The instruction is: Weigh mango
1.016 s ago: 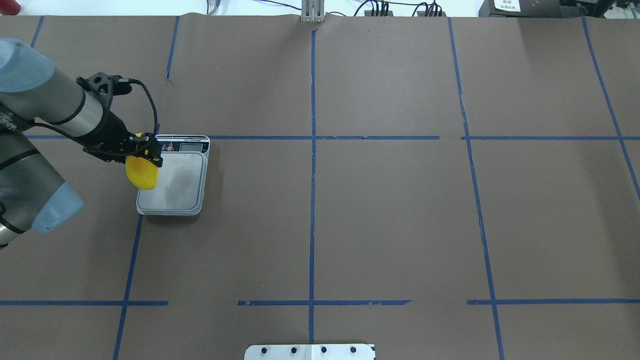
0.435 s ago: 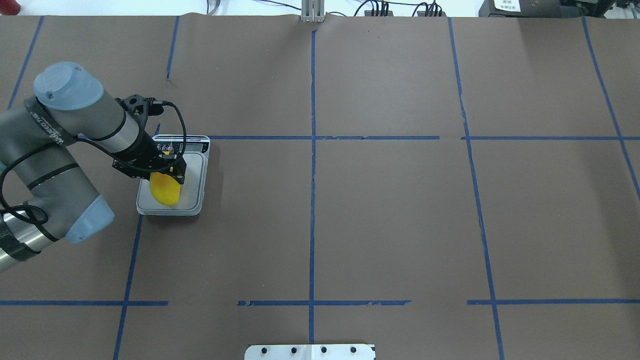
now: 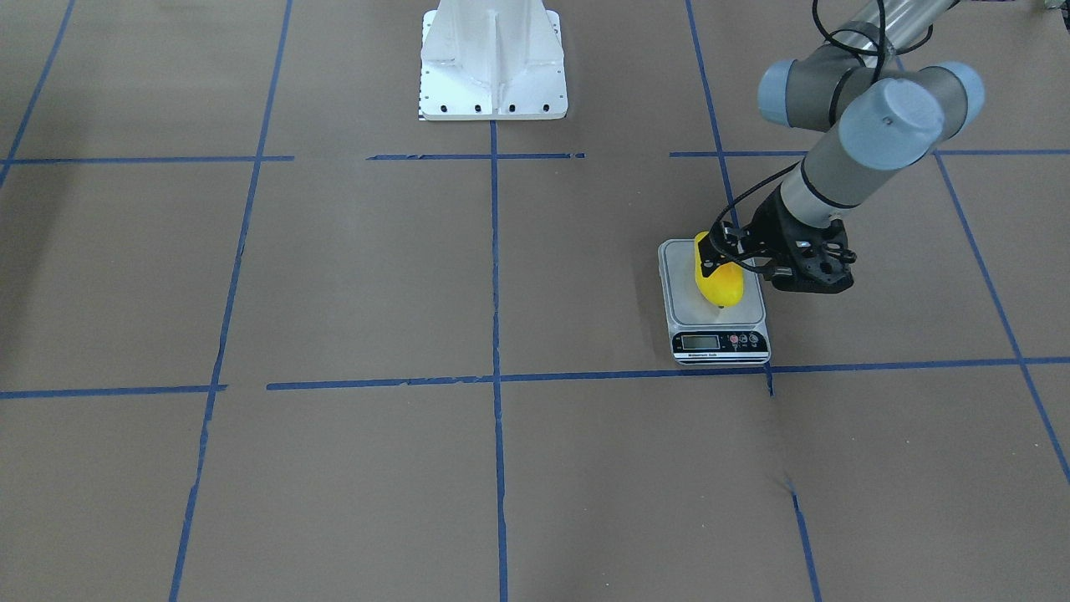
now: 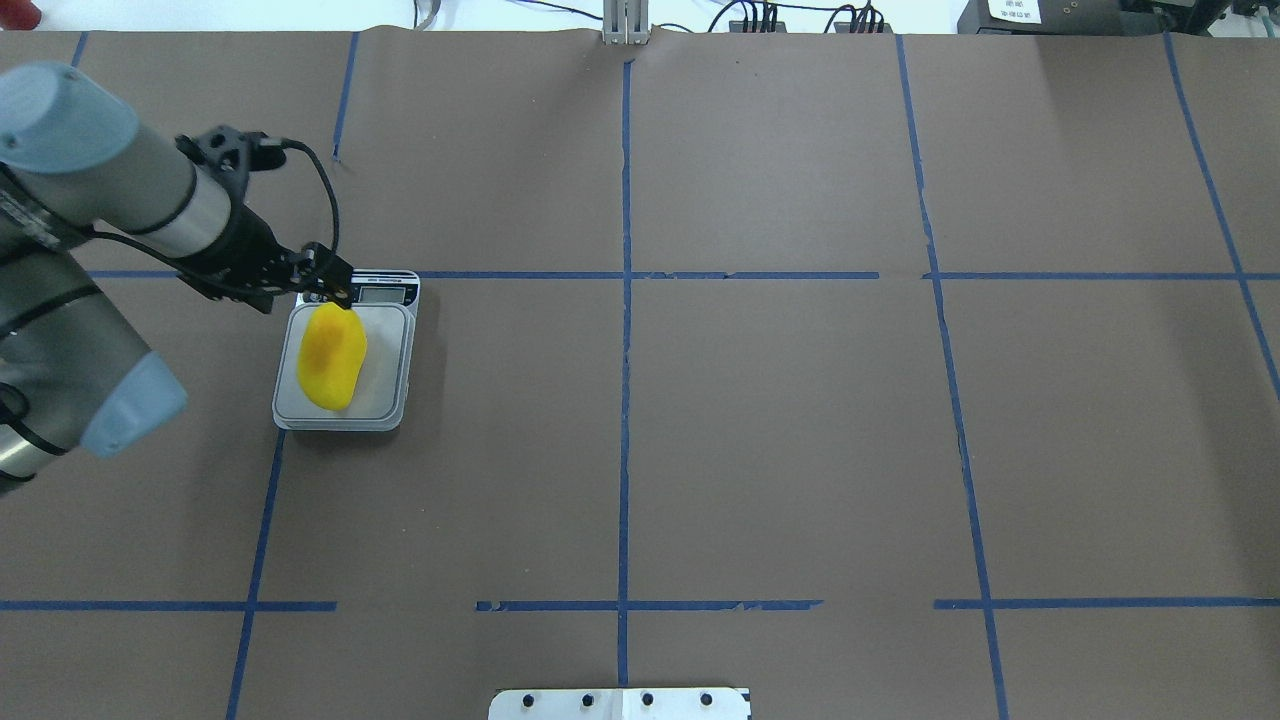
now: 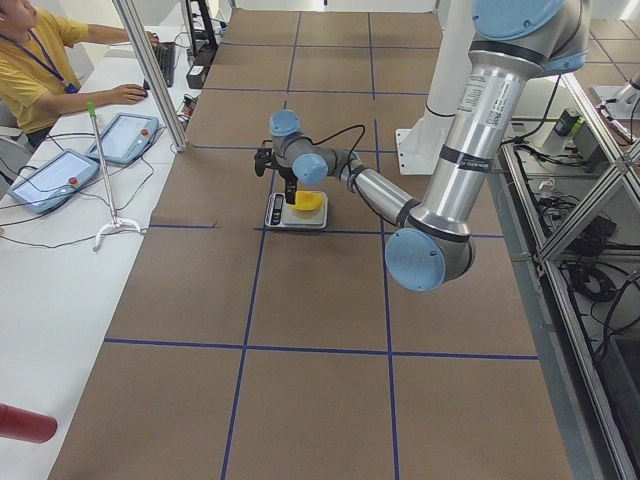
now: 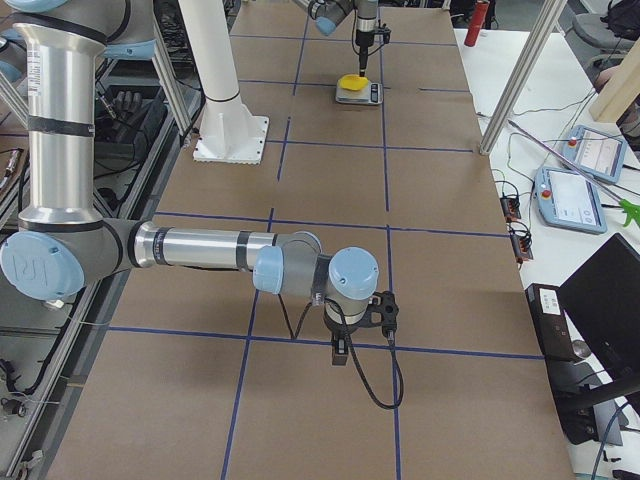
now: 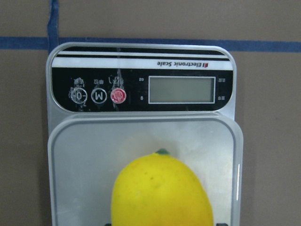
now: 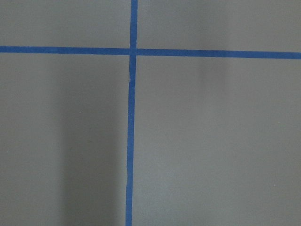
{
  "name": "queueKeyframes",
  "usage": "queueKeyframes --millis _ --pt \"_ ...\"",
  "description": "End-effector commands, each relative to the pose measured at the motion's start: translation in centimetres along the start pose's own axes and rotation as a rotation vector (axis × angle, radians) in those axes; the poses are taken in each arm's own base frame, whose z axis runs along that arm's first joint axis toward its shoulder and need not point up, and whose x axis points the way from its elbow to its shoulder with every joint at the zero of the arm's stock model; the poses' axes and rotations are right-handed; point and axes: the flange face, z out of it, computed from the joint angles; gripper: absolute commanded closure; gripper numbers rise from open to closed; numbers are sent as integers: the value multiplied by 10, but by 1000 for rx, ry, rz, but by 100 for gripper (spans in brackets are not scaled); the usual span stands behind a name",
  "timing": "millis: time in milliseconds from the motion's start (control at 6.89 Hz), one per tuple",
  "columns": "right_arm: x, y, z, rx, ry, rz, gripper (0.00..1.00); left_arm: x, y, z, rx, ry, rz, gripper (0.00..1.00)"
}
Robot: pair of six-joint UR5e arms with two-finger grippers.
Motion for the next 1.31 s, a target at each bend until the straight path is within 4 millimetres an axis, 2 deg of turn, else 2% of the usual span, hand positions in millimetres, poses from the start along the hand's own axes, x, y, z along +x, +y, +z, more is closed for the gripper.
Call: queueKeyframes --millis 0,145,290,581,726,1016,1161 --pt "0 0 0 0 0 0 0 -118 2 -76 75 -96 190 0" --pt "0 0 0 0 0 0 0 -200 21 -102 73 -159 288 0" --pt "0 0 0 0 0 0 0 -265 24 -130 53 -168 301 0" --pt "0 0 0 0 0 0 0 -385 28 -196 -2 -215 282 0" --pt "0 0 0 0 0 0 0 -430 38 -211 -22 -209 245 0" --pt "0 0 0 0 0 0 0 -445 55 -202 -41 -151 149 0" --pt "0 0 0 0 0 0 0 -443 56 -204 -34 -154 131 0"
